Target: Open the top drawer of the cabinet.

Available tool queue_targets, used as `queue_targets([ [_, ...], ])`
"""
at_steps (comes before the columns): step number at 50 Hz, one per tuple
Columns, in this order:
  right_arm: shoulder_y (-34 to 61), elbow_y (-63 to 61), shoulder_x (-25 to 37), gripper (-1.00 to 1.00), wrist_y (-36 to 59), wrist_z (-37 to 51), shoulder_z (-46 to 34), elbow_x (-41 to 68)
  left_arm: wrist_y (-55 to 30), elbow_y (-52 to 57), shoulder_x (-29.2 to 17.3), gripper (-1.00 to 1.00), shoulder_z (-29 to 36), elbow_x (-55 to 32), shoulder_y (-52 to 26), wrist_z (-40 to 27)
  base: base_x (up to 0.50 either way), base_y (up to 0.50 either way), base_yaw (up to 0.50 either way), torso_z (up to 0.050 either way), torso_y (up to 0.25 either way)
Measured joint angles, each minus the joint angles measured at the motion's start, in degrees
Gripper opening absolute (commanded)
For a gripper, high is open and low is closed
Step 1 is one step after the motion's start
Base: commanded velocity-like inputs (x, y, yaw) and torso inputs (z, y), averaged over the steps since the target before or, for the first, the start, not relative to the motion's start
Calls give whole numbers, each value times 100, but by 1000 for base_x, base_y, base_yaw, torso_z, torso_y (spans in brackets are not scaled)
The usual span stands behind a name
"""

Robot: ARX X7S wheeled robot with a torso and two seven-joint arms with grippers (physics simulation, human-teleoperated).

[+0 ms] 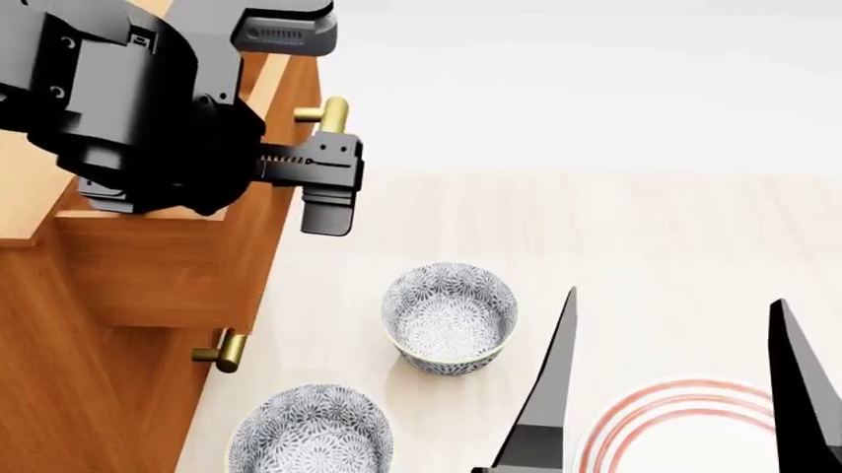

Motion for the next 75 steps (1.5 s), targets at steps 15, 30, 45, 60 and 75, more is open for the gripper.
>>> queue_targets([
  [15,17,-17,27,100,2,33,-23,9,108,214,-13,100,-94,-185,87,-295,-9,0,1,0,0],
  [30,32,-35,59,100,0,71,-36,26,195,395,2,100,-102,-309,145,-501,-8,0,1,0,0],
  [45,25,-37,93,100,-34,102,-43,39,312,642,52,100,-38,-462,209,-780,-11,0,1,0,0],
  [60,43,-49,124,100,-38,142,-54,64,425,880,86,100,86,-559,259,-980,-11,0,1,0,0],
  [75,54,-55,161,100,-47,181,-64,85,633,1294,124,100,215,-683,352,-1249,-12,0,1,0,0],
])
